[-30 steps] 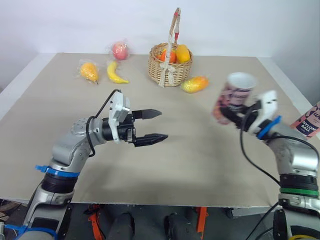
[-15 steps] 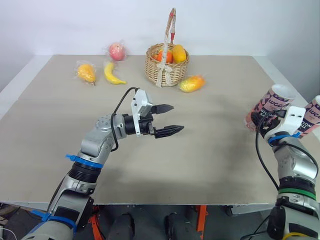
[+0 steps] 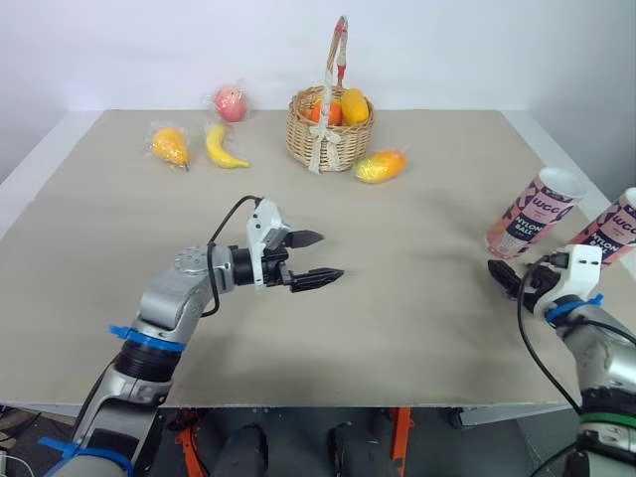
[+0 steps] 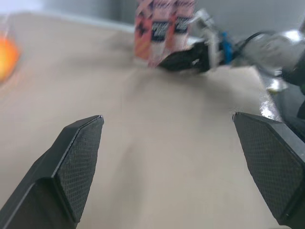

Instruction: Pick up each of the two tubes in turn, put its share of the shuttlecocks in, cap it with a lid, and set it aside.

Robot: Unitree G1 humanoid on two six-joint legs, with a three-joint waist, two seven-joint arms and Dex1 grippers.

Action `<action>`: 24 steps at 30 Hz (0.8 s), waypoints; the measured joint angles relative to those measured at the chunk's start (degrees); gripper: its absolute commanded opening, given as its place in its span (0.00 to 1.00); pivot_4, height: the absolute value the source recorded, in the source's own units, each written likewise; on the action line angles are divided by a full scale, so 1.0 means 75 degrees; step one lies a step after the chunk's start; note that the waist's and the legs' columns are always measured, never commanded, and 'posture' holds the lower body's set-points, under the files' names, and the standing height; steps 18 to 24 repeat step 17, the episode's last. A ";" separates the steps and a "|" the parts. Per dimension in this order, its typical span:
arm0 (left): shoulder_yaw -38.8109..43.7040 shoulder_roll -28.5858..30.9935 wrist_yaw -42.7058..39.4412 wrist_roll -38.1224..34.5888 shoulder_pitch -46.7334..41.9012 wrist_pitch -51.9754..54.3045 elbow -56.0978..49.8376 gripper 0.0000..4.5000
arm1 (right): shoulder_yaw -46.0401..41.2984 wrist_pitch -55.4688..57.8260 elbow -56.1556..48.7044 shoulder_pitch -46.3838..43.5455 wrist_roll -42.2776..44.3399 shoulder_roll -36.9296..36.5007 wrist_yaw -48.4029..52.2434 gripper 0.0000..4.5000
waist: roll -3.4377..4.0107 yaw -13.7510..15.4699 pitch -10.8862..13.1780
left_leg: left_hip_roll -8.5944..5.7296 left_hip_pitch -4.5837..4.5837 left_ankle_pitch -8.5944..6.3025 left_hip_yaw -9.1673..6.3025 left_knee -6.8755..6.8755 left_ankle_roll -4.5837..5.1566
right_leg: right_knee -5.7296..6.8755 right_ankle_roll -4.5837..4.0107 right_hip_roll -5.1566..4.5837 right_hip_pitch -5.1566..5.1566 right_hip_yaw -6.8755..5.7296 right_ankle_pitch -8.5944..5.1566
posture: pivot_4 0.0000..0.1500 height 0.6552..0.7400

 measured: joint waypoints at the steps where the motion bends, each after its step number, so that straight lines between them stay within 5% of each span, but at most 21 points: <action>1: 0.0031 0.0252 0.0054 0.0040 0.0320 0.0006 -0.0339 1.00 | 0.0052 0.0274 -0.0613 0.0467 0.0251 -0.0107 0.0445 0.99 | 0.0001 0.0000 -0.0002 | 0.0002 0.0003 -0.0003 -0.0002 -0.0004 0.0005 | -0.0001 0.0002 0.0002 0.0003 0.0000 -0.0006 | 1.00 1.00; 4: 0.0255 0.0924 0.0153 0.0208 0.1256 0.0006 -0.0897 1.00 | 0.0460 0.0732 -0.2314 0.1672 0.0849 -0.0326 0.1687 0.99 | 0.0003 -0.0049 -0.0004 | 0.0041 0.0019 -0.0017 0.0000 -0.0010 0.0002 | 0.0000 0.0012 0.0034 0.0002 0.0010 -0.0027 | 1.00 1.00; 8: 0.0775 0.1310 0.0289 0.0175 0.2291 0.0001 -0.1399 1.00 | 0.1776 0.1029 -0.3910 0.1796 0.1267 -0.0185 0.2687 0.99 | -0.0006 -0.0089 0.0002 | 0.0074 0.0047 0.0000 0.0013 0.0001 0.0006 | 0.0001 -0.0004 0.0067 0.0006 0.0018 0.0012 | 1.00 1.00; 14: 0.1638 0.1101 0.1076 0.0132 0.3307 -0.0064 -0.1615 1.00 | 0.2874 0.1070 -0.4231 0.0618 0.1252 0.0458 0.2697 0.99 | -0.0014 0.0005 0.0006 | 0.0075 0.0040 0.0047 0.0040 0.0001 0.0034 | 0.0001 -0.0035 0.0061 0.0001 0.0035 0.0020 | 1.00 1.00; 24: 0.1846 0.0814 0.1431 0.0077 0.3495 -0.0145 -0.1616 1.00 | 0.3101 0.0963 -0.4200 0.0435 0.1142 0.0711 0.2625 0.99 | -0.0019 0.0032 0.0003 | 0.0072 0.0012 0.0058 0.0054 0.0001 0.0018 | -0.0001 -0.0016 0.0042 -0.0009 0.0038 0.0018 | 1.00 1.00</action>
